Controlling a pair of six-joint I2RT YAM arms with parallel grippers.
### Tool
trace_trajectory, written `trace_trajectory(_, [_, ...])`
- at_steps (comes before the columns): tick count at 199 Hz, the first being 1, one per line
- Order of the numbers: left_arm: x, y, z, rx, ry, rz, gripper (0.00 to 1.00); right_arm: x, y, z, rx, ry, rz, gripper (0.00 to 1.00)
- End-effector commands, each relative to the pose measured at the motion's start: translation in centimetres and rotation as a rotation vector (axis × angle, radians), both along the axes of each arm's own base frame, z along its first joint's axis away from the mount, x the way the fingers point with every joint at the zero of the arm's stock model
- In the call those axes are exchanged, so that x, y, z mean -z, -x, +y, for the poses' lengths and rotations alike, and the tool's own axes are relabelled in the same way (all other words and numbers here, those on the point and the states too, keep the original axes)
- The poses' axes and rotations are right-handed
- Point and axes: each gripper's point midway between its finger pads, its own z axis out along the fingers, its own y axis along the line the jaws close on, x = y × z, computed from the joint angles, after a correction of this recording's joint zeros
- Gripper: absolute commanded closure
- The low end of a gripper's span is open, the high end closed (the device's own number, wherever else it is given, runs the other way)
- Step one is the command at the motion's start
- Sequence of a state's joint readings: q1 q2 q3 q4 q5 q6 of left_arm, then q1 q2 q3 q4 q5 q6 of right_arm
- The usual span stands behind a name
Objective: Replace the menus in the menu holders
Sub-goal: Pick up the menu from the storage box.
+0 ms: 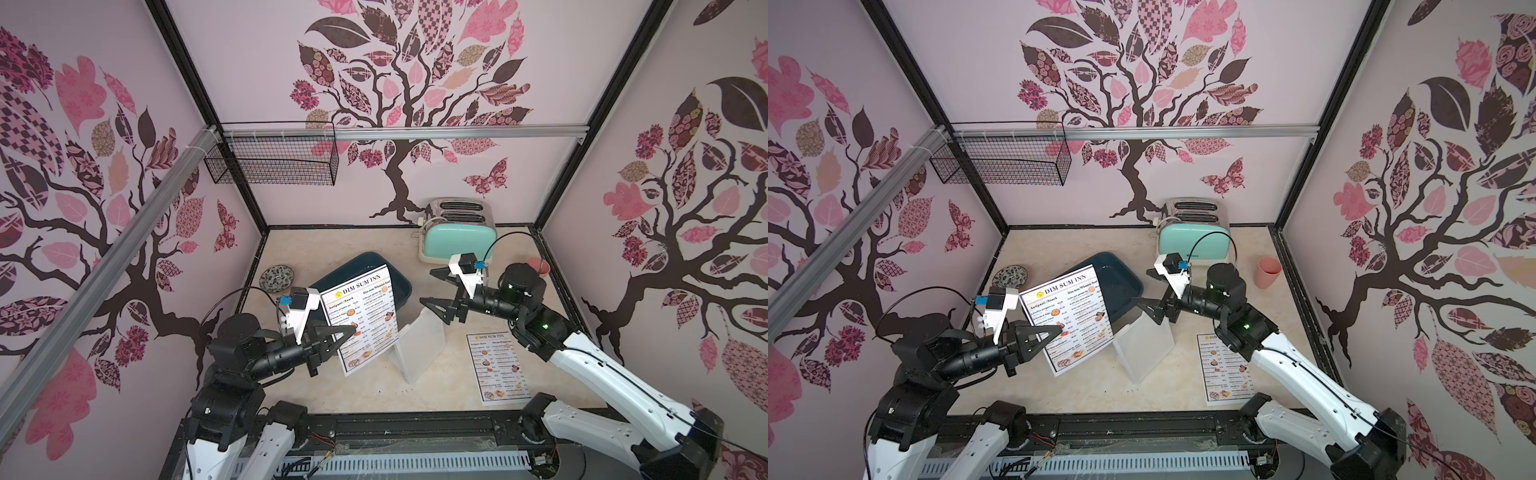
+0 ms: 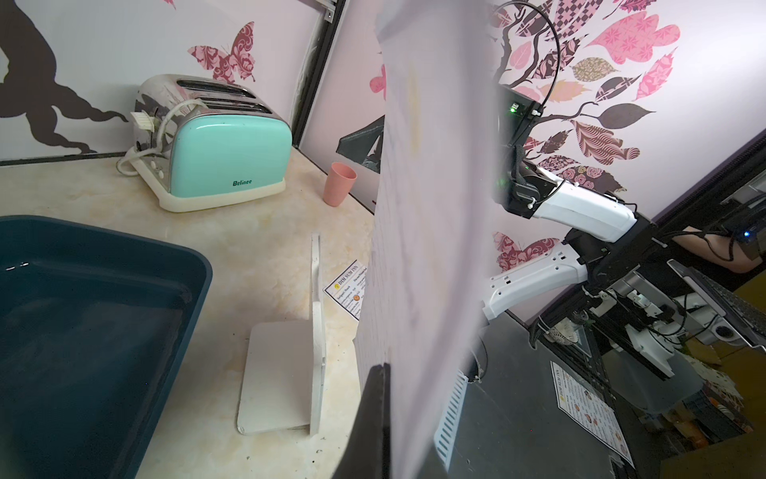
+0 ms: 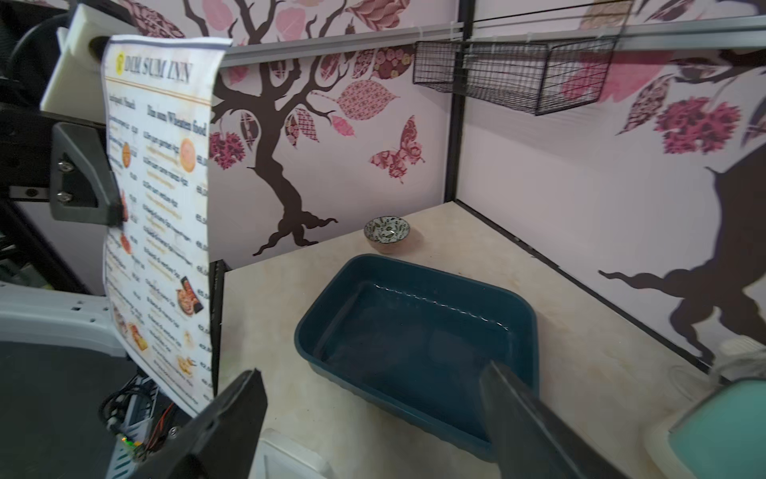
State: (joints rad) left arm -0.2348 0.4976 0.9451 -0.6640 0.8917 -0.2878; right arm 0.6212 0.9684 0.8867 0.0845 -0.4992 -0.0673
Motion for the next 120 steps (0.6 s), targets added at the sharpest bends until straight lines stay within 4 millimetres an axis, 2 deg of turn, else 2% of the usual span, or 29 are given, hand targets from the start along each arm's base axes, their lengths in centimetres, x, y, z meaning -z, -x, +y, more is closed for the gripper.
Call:
trace_trajectory(1, [0.2,-0.9,-0.1,-0.008,-0.004,-0.014,1.0,-0.9,-1.0,-1.9,0.139,-0.004,-0.041,0.12])
trace_trajectory(120, [1.1,-2.4,-0.7,0.014,0.006,-0.004,1.0,-0.4,-0.6,-2.4,0.145,-0.015,-0.025,0.14])
